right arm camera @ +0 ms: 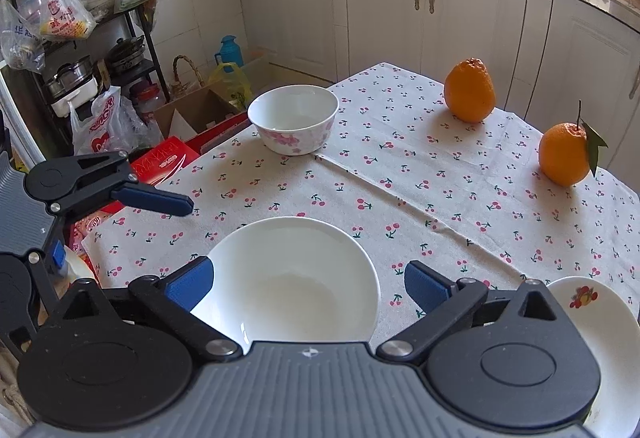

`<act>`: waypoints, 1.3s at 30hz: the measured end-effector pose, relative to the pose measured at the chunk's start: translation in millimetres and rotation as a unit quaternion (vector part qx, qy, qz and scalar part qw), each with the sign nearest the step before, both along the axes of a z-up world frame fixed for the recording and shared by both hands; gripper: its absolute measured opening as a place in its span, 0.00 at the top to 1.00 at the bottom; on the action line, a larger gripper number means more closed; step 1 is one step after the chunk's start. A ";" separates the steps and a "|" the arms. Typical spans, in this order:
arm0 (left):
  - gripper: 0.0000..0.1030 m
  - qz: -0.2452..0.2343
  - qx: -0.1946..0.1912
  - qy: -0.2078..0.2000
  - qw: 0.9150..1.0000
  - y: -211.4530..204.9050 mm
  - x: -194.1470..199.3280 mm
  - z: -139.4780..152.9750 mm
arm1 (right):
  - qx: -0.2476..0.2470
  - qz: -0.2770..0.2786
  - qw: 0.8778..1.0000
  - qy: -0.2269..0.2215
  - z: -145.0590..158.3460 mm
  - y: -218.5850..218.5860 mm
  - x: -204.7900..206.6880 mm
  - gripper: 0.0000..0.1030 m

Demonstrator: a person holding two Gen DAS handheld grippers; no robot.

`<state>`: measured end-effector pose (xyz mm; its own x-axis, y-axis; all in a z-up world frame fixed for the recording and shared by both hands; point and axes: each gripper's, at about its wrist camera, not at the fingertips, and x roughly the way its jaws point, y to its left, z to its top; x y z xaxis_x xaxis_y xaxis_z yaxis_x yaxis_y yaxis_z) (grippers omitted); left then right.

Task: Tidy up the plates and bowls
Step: 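Move the right tool to the remaining white bowl on the cloth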

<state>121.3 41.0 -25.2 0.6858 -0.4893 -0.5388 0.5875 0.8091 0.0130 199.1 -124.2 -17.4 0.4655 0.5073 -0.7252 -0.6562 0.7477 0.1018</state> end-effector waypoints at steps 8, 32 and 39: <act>0.01 0.069 0.010 -0.018 0.997 34.2 13.3 3.6 | -0.016 0.012 1.000 -0.016 8.4 20.3 4.8 0.00; 0.01 0.146 0.011 -0.022 0.989 91.4 80.3 -18.8 | -0.066 0.046 0.996 -0.029 11.6 93.9 73.3 0.00; 0.01 0.145 0.016 -0.022 0.989 91.4 104.8 -27.1 | -0.063 0.054 0.996 -0.026 11.3 111.1 102.8 0.00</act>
